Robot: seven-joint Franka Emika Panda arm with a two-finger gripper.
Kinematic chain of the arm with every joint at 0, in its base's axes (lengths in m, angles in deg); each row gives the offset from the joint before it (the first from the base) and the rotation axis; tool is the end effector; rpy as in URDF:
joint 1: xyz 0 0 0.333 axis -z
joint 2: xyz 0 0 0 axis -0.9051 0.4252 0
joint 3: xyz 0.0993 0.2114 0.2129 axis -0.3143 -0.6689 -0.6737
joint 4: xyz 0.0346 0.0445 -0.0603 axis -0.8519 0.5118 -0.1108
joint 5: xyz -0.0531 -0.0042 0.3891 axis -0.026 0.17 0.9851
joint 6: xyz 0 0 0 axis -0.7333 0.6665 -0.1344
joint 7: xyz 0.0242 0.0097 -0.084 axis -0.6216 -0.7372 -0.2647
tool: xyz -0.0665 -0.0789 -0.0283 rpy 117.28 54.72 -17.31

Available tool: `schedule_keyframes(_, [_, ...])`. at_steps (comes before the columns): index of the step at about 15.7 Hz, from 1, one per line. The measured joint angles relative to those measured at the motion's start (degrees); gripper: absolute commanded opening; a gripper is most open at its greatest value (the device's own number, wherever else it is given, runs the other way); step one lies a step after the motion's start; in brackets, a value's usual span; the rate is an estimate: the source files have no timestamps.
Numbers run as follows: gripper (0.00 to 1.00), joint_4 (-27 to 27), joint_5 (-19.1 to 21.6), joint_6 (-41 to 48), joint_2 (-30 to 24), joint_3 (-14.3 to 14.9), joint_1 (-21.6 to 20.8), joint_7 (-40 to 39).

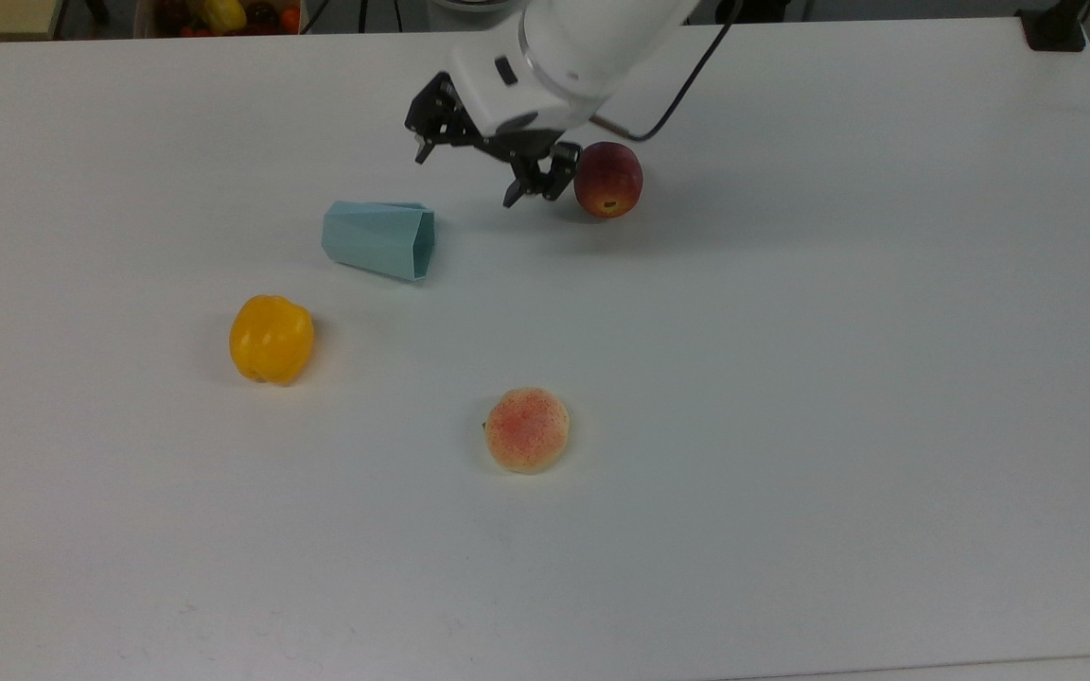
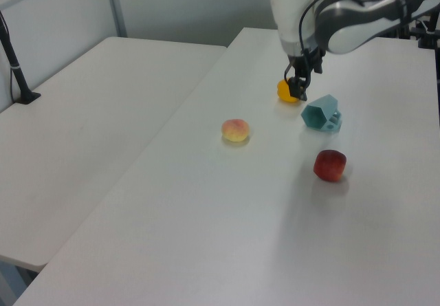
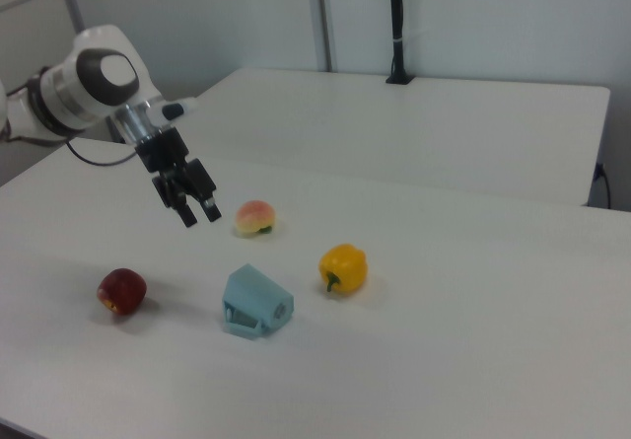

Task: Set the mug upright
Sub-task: 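Move the gripper down toward the tipped light-blue mug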

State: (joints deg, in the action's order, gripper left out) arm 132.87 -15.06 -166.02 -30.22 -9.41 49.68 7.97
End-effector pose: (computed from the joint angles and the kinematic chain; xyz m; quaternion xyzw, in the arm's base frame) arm 0.6148 0.1313 0.4372 0.9663 -0.0812 -0.0103 0.2441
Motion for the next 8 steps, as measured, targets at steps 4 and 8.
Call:
schedule_keyframes(4, [1.00,0.02,-3.64,-1.75,5.06,0.00,-0.01,2.83])
schedule_keyframes(8, [1.00,1.27,-7.19,-3.57,7.51,0.00,0.10,3.49])
